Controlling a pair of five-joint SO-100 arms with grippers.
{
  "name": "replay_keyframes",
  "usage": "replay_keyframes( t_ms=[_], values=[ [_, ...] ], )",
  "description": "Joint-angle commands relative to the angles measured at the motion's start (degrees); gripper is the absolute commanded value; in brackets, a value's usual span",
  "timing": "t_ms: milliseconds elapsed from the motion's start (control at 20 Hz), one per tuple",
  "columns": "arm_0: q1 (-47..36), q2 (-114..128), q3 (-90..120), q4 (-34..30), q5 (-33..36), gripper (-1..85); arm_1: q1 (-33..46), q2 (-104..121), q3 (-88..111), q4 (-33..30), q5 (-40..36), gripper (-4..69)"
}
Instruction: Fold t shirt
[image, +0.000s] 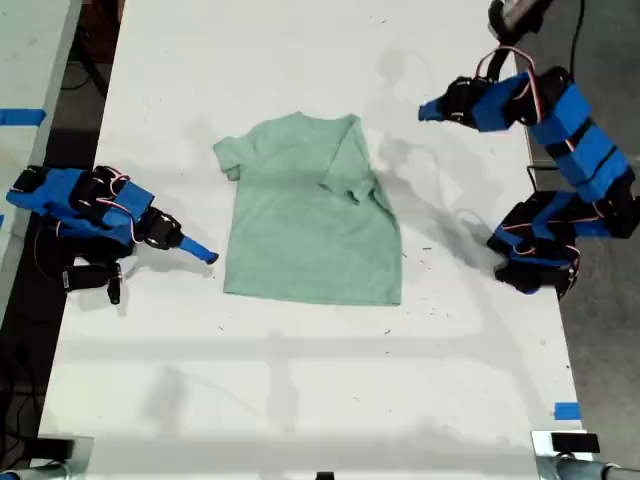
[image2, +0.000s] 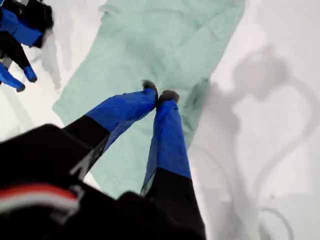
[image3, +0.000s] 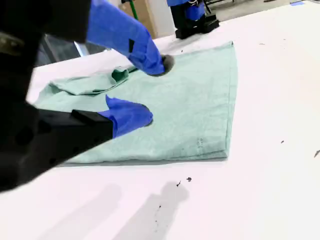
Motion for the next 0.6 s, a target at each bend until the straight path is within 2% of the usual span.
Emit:
replay_keyframes(
  t_ms=[0, 50, 150, 200, 350, 500, 550],
  values=[
    [-0.5, 0.3, -1.0, -0.3, 0.4, 12.4, -3.6, 27.4, 28.7, -5.8, 6.2, 2.2],
    [-0.5, 0.3, -1.0, -0.3, 0.4, 12.4, -7.0, 38.8, 40.3, -9.6, 7.3, 2.4],
    [-0.5, 0.3, -1.0, -0.3, 0.4, 12.4, -11.1, 57.8, 59.5, -10.9, 9.5, 2.4],
    [-0.5, 0.3, -1.0, -0.3, 0.4, 12.4, -11.8, 57.0, 61.7, -10.5, 8.9, 2.4],
    [-0.5, 0.3, -1.0, -0.3, 0.4, 12.4, -16.3, 57.2, 76.3, -17.9, 10.5, 2.5],
    [-0.5, 0.3, -1.0, -0.2, 0.4, 12.3, -13.5, 57.2, 77.0, -8.7, 32.3, 3.3],
    [-0.5, 0.3, -1.0, -0.2, 0.4, 12.3, -12.7, 57.2, 77.0, -7.0, 35.9, 2.5]
  ],
)
